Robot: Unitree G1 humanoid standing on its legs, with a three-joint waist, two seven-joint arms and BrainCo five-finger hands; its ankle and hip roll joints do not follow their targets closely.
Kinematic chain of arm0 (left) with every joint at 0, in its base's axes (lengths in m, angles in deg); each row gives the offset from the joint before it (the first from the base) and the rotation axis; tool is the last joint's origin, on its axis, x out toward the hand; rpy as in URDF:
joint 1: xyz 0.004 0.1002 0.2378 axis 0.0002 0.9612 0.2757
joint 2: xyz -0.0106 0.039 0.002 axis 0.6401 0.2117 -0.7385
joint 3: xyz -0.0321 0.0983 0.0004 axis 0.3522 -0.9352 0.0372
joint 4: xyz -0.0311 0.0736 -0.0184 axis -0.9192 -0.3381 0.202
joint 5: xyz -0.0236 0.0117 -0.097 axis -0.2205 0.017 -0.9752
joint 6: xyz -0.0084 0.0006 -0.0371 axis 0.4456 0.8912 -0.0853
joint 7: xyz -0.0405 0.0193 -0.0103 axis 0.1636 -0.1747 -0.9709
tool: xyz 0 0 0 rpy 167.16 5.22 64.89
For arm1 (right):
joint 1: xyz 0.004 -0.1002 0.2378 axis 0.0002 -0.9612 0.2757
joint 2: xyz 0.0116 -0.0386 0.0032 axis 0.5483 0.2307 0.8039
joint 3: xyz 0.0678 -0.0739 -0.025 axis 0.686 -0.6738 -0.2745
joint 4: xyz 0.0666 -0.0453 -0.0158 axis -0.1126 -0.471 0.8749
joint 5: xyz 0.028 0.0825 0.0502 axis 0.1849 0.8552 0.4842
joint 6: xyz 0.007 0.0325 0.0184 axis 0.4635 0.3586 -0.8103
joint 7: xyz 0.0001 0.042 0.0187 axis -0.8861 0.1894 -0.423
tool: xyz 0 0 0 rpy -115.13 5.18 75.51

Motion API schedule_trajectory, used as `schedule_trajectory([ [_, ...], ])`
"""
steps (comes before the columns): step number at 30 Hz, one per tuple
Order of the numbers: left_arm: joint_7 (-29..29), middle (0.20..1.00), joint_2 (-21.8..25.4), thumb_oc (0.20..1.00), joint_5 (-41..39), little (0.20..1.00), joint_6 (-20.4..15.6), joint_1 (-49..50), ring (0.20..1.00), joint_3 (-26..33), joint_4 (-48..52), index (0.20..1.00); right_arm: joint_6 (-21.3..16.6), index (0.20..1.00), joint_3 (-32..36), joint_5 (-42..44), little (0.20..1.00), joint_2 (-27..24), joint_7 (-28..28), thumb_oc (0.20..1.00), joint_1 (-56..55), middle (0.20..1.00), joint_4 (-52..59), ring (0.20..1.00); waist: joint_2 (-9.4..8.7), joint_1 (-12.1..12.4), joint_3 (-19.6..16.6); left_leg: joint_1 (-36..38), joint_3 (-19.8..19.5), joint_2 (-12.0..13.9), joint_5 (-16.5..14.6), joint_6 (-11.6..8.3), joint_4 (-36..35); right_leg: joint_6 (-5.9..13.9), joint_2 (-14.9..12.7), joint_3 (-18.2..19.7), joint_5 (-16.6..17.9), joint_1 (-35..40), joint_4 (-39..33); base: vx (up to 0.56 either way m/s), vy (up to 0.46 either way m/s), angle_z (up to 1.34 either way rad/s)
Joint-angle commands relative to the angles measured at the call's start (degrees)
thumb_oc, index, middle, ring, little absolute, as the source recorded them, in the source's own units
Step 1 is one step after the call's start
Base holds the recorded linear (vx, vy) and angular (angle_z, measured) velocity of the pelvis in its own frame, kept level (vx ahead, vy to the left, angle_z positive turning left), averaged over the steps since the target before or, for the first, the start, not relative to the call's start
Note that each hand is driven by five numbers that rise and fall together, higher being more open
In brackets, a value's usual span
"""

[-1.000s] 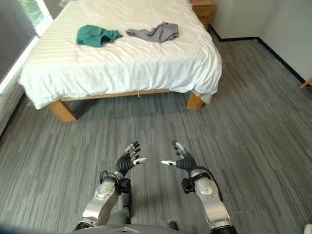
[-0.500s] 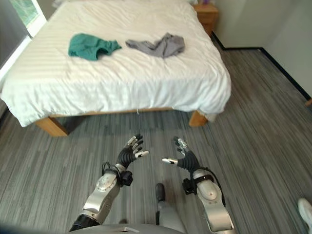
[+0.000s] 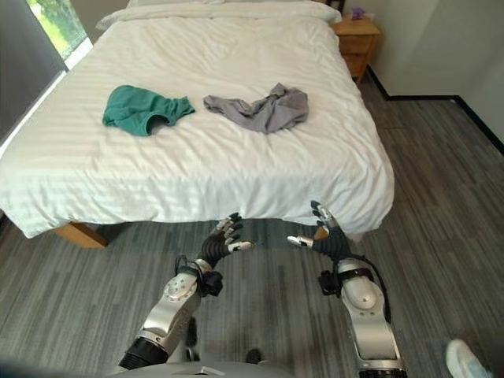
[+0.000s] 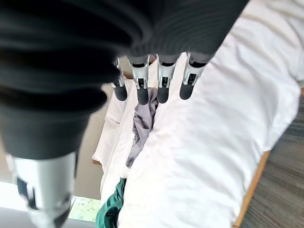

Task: Pick up bed clothes into laundry basket.

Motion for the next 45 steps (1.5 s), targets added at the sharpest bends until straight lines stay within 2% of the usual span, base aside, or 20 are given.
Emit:
schedule_trajectory([
  [1, -0.15, 1.0, -4.32, 1.0, -0.9, 1.0, -4.87, -1.2, 1.0, -3.25, 2.16, 1.0, 1.7, 1.0, 8.06, -1.85, 1.0, -5.66, -5.29, 1.0, 3.2, 1.0, 3.83, 1.0, 2.24, 2.52, -3.83, 13.11, 2.08, -2.08, 11.72, -3.64, -21.84, -0.61, -1.91, 1.07, 6.41, 2.61, -2.09, 0.5, -0.012, -0.49],
  [2, -0.2, 1.0, -4.45, 1.0, -0.78, 1.0, -4.62, -0.71, 1.0, -3.04, 2.5, 1.0, 3.44, 1.0, 9.28, -3.29, 1.0, -6.39, -4.51, 1.0, 5.45, 1.0, 4.23, 1.0, 2.84, 2.84, -4.57, 15.09, 3.29, -2.04, 10.51, -3.04, -21.84, -0.34, -1.1, 1.4, 5.19, 3.91, -2.09, 0.65, 0.003, -0.34],
  [5, -0.25, 1.0, -4.51, 1.0, -1.34, 1.0, -5.05, 0.48, 1.0, -2.68, 2.47, 1.0, 5.35, 1.0, 12.83, -9.61, 1.0, -12.17, -5.31, 1.0, 10.03, 1.0, 5.58, 1.0, 3.75, 4.16, -6.36, 17.37, 2.48, -2.16, 14.2, -1.03, -21.84, 0.08, 0.95, 3.91, 1.54, 9.36, -2.08, 0.52, 0.057, -0.24],
  [7, -0.22, 1.0, -4.84, 1.0, -1.78, 1.0, -6.0, 1.1, 1.0, -3.24, 1.46, 1.0, 6.54, 1.0, 14.73, -12.3, 1.0, -14.97, -5.78, 1.0, 12.96, 1.0, 5.28, 1.0, 3.44, 4.81, -6.93, 20.37, 4.75, -1.98, 13.89, -0.12, -21.84, 3.77, 0.61, 3.51, -2.88, 9.4, 7.52, 0.48, 0.082, -0.22],
  [8, 0.47, 1.0, -5.0, 1.0, -1.67, 1.0, -6.58, 1.27, 1.0, -3.64, 0.42, 1.0, 6.65, 1.0, 15.26, -12.78, 1.0, -16.19, -7.25, 1.0, 14.61, 1.0, 4.4, 1.0, 2.93, 4.63, -7.02, 21.9, 5.52, -2.47, 13.67, 0.24, -21.84, 6.77, -0.41, 2.85, -1.94, 8.15, 12.7, 0.28, 0.045, -0.35],
  [9, 0.48, 1.0, -5.05, 1.0, -1.65, 1.0, -6.63, 1.16, 1.0, -3.59, 0.37, 1.0, 6.61, 1.0, 15.22, -12.77, 1.0, -16.24, -7.3, 1.0, 14.74, 1.0, 4.3, 1.0, 3.15, 4.82, -6.99, 21.74, 5.63, -2.16, 13.91, 0.23, -21.84, 6.7, -0.17, 3.07, -1.83, 7.78, 12.98, 0.25, 0.011, -0.25],
  [10, 1.07, 1.0, -5.24, 1.0, -1.7, 1.0, -6.73, 0.89, 1.0, -3.57, -0.38, 1.0, 6.77, 1.0, 16.29, -12.46, 1.0, -16.73, -8.17, 1.0, 15.92, 1.0, 2.89, 1.0, 3.1, 4.65, -7.05, 22.48, 5.96, -1.75, 13.74, 0.2, -21.84, 8.86, -1.05, 2.04, -0.76, 4.28, 18.65, 0.19, -0.01, -0.32],
  [11, 1.41, 1.0, -5.07, 1.0, -1.53, 1.0, -6.61, 0.21, 1.0, -3.67, -0.29, 1.0, 7.13, 1.0, 17.11, -12.88, 1.0, -18.02, -9.47, 1.0, 17.54, 1.0, 0.53, 1.0, 3.1, 4.45, -7.04, 23.31, 5.78, -1.54, 13.16, 0.25, -21.84, 9.63, -2.23, 0.99, -1.01, 0.75, 22.26, 0.24, -0.015, -0.21],
  [13, 1.42, 1.0, -4.55, 1.0, -1.35, 1.0, -6.37, -0.85, 1.0, -3.57, 0.09, 1.0, 7.55, 1.0, 17.36, -14.36, 1.0, -21.43, -10.52, 1.0, 20.51, 1.0, -5.11, 1.0, 3.74, 4.85, -7.39, 22.93, 6.28, -0.17, 12.11, 0.15, -21.84, 9.46, -4.9, -4.19, -0.75, -6.25, 22.54, 0.16, -0.08, -0.03],
  [14, 0.38, 1.0, -3.96, 1.0, -1.26, 1.0, -6.28, -1.03, 1.0, -4.44, 0.62, 1.0, 7.81, 1.0, 18.67, -14.38, 1.0, -23.34, -9.72, 1.0, 19.76, 1.0, -7.47, 1.0, 3.31, 4.62, -7.3, 22.96, 5.49, -0.42, 11.33, -0.06, -21.84, 7.59, -5.0, -6.05, 1.4, -9.23, 16.76, 0.16, -0.143, 0.27],
  [16, 0.18, 1.0, -3.81, 1.0, -1.26, 1.0, -6.24, -1.18, 1.0, -5.14, 0.44, 1.0, 7.6, 1.0, 19.72, -13.44, 1.0, -23.7, -10.07, 1.0, 19.4, 1.0, -9.14, 1.0, 3.09, 4.09, -7.47, 22.85, 4.71, -0.84, 10.93, -0.02, -21.84, 6.6, -4.71, -6.52, 3.28, -9.04, 13.72, 0.14, -0.113, 0.68],
  [17, 0.39, 1.0, -3.45, 1.0, -0.87, 1.0, -6.5, -1.95, 1.0, -6.0, -1.87, 1.0, 6.09, 1.0, 18.85, -12.21, 1.0, -25.11, -12.94, 1.0, 20.94, 1.0, -15.07, 1.0, 1.94, 3.76, -7.03, 23.4, 4.27, -1.52, 9.84, -0.26, -21.84, 5.33, -5.63, -7.56, 8.13, -9.36, 5.56, 0.1, -0.089, 1.01],
  [19, 0.38, 1.0, -3.09, 1.0, -0.73, 1.0, -6.1, -2.36, 1.0, -6.11, -2.41, 1.0, 5.77, 1.0, 18.67, -11.7, 1.0, -25.49, -15.23, 1.0, 20.92, 1.0, -18.42, 1.0, 1.33, 4.02, -6.8, 23.58, 3.89, -1.98, 8.96, -0.28, -21.84, 4.99, -6.1, -8.98, 9.67, -8.8, 2.01, 0.15, -0.084, 0.77],
  [24, 0.56, 1.0, -2.95, 1.0, -0.24, 1.0, -4.56, -1.37, 1.0, -5.7, -2.57, 1.0, 6.13, 1.0, 15.14, -12.53, 1.0, -24.66, -15.93, 1.0, 24.64, 1.0, -25.49, 1.0, 0.32, 5.03, -6.5, 22.84, 3.22, -2.45, 8.5, -0.89, -21.84, 4.62, -6.98, -13.59, 11.38, -6.79, -1.95, 0.07, -0.063, 0.42],
  [29, 0.75, 1.0, -1.2, 1.0, 0.19, 1.0, -3.7, -0.22, 1.0, -5.98, -0.93, 1.0, 3.83, 1.0, 3.78, -13.79, 1.0, -25.47, -18.21, 1.0, 35.81, 1.0, -41.08, 1.0, 0.48, 7.37, -5.67, 18.45, 1.38, -2.6, 9.73, -1.64, -21.84, 4.36, -6.4, -15.55, 11.01, -9.82, -2.09, -0.02, -0.066, 0.02],
  [34, 1.55, 1.0, 0.15, 1.0, -0.37, 1.0, -3.56, -2.88, 1.0, -5.63, 0.72, 1.0, 1.94, 1.0, -2.91, -10.48, 1.0, -23.24, -20.32, 1.0, 47.78, 1.0, -51.8, 1.0, 1.38, 8.54, -3.47, 12.27, 0.3, -1.82, 11.73, -2.49, -21.84, 4.12, -6.21, -16.19, 11.32, -14.9, -2.09, -0.12, -0.045, 0.18],
  [37, 2.71, 1.0, 1.02, 1.0, -0.63, 1.0, -4.18, -4.55, 1.0, -6.08, 2.4, 1.0, 0.27, 1.0, -7.91, -7.83, 1.0, -19.41, -22.13, 1.0, 57.54, 1.0, -64.57, 1.0, 1.92, 10.06, -1.21, 6.77, -0.19, -0.54, 13.53, -3.39, -21.84, 3.84, -6.39, -16.86, 12.23, -20.49, -2.09, -0.14, -0.066, 0.16],
  [40, 3.25, 1.0, 1.11, 1.0, -1.09, 1.0, -4.55, -5.47, 1.0, -5.53, 3.12, 1.0, -1.36, 1.0, -9.59, -6.24, 1.0, -16.45, -22.9, 1.0, 60.95, 1.0, -70.49, 1.0, 2.16, 10.5, -0.68, 3.95, -0.42, 0.43, 14.27, -3.91, -21.84, 3.72, -6.47, -17.29, 12.45, -22.96, -2.09, -0.08, -0.077, 0.22],
  [41, 3.37, 1.0, 1.19, 1.0, -1.41, 1.0, -4.78, -5.98, 1.0, -5.18, 3.52, 1.0, -2.01, 1.0, -10.81, -4.81, 1.0, -13.7, -23.2, 1.0, 62.78, 1.0, -77.77, 1.0, 2.34, 11.53, 0.12, 1.9, -0.64, 1.15, 14.84, -4.3, -21.84, 3.74, -6.56, -17.47, 12.65, -24.69, -2.09, -0.08, -0.083, 0.18],
  [45, 2.85, 1.0, 1.01, 1.0, -2.34, 1.0, -4.61, -5.57, 1.0, -4.07, 4.16, 1.0, -1.8, 1.0, -12.86, -4.8, 1.0, -9.57, -22.95, 1.0, 64.42, 1.0, -85.5, 1.0, 2.65, 12.27, -0.02, 0.41, -0.75, 1.77, 15.12, -4.62, -21.84, 3.75, -6.47, -17.67, 12.55, -26.31, -2.09, -0.03, -0.044, 0.08],
])
